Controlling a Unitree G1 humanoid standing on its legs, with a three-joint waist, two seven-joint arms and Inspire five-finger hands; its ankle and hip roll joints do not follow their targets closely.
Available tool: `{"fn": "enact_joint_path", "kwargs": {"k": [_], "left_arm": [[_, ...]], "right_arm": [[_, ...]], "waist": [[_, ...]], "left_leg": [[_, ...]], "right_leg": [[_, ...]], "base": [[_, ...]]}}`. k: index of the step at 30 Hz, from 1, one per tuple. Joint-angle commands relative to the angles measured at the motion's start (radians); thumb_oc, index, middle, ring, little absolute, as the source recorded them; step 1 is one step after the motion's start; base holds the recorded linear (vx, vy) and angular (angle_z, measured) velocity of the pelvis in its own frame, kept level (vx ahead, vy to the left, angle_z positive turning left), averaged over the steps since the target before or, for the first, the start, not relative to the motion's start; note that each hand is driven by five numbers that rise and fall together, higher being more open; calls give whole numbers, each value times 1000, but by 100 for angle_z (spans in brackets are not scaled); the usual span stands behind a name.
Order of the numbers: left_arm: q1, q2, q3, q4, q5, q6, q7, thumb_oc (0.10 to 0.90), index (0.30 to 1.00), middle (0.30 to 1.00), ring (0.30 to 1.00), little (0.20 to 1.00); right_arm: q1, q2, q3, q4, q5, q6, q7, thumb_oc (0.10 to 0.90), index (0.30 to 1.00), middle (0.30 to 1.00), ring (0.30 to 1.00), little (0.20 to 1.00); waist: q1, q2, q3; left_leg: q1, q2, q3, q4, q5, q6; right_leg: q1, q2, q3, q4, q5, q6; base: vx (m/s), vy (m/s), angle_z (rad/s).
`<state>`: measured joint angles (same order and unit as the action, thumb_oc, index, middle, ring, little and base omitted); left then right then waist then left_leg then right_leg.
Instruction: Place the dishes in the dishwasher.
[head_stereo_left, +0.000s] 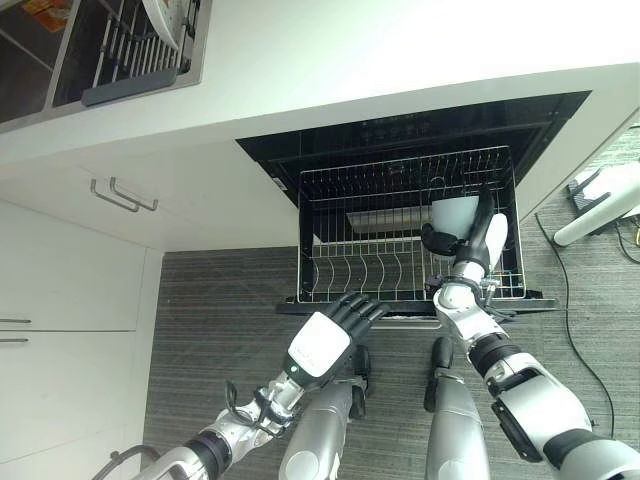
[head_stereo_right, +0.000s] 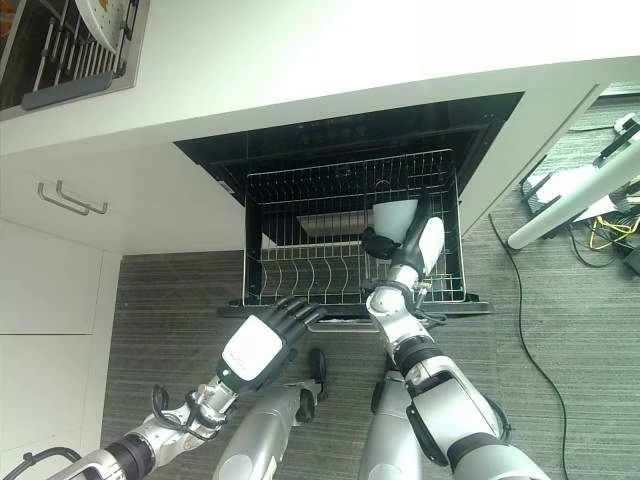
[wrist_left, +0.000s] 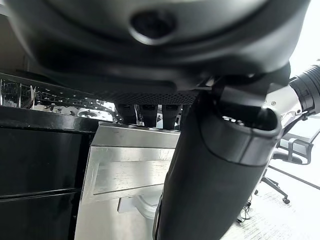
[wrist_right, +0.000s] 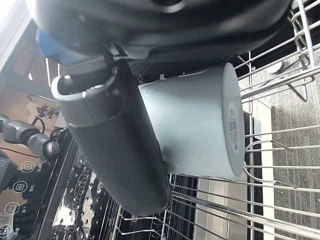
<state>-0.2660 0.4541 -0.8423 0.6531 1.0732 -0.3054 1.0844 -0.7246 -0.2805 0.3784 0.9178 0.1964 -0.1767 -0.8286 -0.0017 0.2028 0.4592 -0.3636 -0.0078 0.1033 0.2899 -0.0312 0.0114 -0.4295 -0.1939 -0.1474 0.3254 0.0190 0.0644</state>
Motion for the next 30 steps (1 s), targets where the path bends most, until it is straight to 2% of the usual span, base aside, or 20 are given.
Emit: {"fn": "enact_joint_path", "kwargs": {"k": [1,2,3,6,12,18,22,30], "left_arm": [[85,28,-47,-84,47,-10,23,800,900,900,900,900],[89,25,-46,-90,44,-1,18,800,900,900,900,900],[95,24,-42,-87,47,-2,23,800,900,900,900,900],[110,18,-28,-91,54,1,24,800,900,900,900,900],[121,20,-2,-89,54,-10,29,800,900,900,900,900],[118,37,27,-102,37,-20,0,800,900,900,900,900],[112,48,39,-107,25,-27,-12,800,900,900,900,900],[101,53,56,-125,8,-28,-48,800,900,900,900,900]], "right_arm": [[193,-66,-35,126,17,22,-81,800,900,900,900,900],[217,-68,-38,98,-11,-36,-94,800,900,900,900,900],[232,-71,-38,79,-25,-67,-103,800,900,900,900,900],[279,-70,-38,-6,12,-201,-41,800,900,900,900,900],[343,-71,-28,-108,110,-281,106,800,900,900,900,900],[395,-95,-1,-221,119,-247,138,800,900,900,900,900],[417,-108,8,-273,112,-186,136,800,900,900,900,900],[447,-116,12,-323,90,-200,121,800,900,900,900,900]], "waist": [[-16,57,41],[-21,56,42],[-24,55,43],[-35,51,46],[-48,48,49],[-60,35,51],[-67,27,53],[-73,24,52]], "left_leg": [[3,-21,10,10,-139,-2],[4,-22,10,10,-139,-1],[4,-21,12,10,-140,-1],[7,-21,17,10,-141,0],[4,-20,24,10,-139,0],[7,-16,27,10,-137,-3],[6,-15,27,10,-137,-2],[10,-14,24,10,-136,-3]], "right_leg": [[92,28,-3,-25,-158,42],[91,29,-2,-25,-157,43],[89,29,-1,-25,-157,42],[87,28,4,-25,-156,43],[80,26,10,-25,-154,43],[79,24,12,-25,-151,47],[76,29,14,-25,-150,48],[81,30,12,-25,-149,49]], "base": [[-12,32,-1],[-11,33,-1],[-14,39,0],[-8,20,-1],[-13,24,-8],[-1,1,-1],[0,0,0],[0,0,0]]}}
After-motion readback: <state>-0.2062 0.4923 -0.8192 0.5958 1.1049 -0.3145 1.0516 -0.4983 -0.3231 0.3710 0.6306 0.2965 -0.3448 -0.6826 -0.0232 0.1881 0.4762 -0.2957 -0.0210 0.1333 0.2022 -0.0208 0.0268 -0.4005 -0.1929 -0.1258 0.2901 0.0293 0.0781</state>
